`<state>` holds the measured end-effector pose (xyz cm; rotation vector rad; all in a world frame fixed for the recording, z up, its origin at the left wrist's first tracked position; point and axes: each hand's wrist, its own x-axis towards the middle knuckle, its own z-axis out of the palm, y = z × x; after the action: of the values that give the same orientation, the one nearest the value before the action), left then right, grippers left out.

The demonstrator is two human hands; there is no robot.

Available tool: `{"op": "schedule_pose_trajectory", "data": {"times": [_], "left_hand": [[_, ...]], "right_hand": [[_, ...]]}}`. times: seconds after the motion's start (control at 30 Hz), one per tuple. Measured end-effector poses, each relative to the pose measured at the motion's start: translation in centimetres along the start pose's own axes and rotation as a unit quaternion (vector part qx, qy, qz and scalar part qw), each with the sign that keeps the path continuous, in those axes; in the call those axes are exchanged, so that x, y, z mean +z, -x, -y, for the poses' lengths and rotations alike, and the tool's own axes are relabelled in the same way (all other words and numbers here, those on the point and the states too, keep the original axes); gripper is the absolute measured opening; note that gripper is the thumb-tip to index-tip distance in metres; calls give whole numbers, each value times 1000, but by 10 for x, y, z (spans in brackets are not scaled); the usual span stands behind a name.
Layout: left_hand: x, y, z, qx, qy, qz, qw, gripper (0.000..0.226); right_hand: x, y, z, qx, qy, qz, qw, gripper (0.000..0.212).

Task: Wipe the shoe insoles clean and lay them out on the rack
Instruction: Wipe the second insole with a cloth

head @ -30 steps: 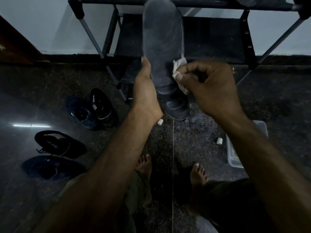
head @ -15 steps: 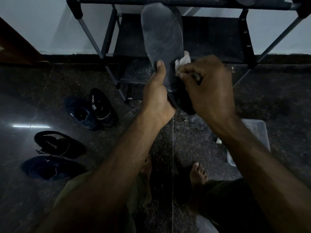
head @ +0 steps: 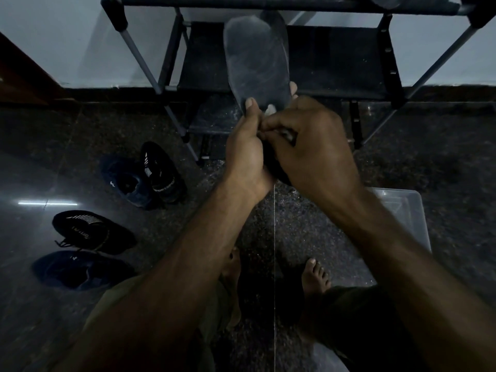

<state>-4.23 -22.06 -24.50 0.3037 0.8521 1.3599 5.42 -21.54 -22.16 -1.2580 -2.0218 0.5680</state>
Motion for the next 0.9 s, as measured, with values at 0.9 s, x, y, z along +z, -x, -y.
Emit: {"op": "schedule_pose_trajectory", "data": {"times": [0.9], "left_hand": [[-2,0,-4,-3,-5,14,1000,55]], "right_hand": [[1,2,19,-6,15,45,999,28]]}}
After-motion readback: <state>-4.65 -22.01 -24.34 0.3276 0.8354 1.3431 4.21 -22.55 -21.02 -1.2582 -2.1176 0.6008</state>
